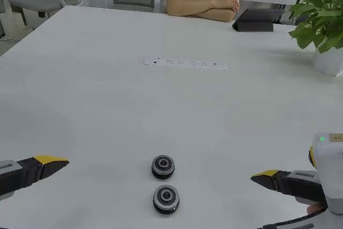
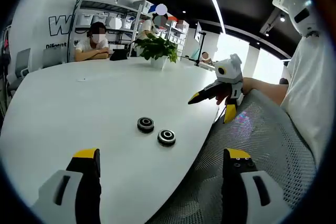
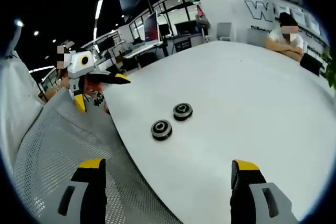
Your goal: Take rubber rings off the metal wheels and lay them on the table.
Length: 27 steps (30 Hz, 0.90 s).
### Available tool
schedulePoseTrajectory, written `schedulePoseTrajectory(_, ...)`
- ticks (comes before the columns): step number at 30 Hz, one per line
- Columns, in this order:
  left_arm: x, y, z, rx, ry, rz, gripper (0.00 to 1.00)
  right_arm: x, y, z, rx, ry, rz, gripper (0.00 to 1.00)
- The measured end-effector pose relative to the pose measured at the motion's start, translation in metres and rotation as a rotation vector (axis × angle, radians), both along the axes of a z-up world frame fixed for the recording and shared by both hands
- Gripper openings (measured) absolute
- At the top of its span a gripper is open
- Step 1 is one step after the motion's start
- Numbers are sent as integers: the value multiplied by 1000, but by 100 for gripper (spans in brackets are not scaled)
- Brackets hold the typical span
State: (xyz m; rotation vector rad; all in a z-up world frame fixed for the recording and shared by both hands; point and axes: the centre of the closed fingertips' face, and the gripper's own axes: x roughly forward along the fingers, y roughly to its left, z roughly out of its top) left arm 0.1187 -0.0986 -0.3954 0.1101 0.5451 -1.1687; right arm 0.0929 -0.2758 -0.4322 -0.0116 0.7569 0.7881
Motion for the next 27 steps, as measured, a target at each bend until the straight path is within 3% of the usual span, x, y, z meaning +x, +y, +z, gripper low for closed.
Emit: schedulePoseTrajectory(27,2,0,2,-10,-3,14,96,1,-1,2,3,-9,-9,99)
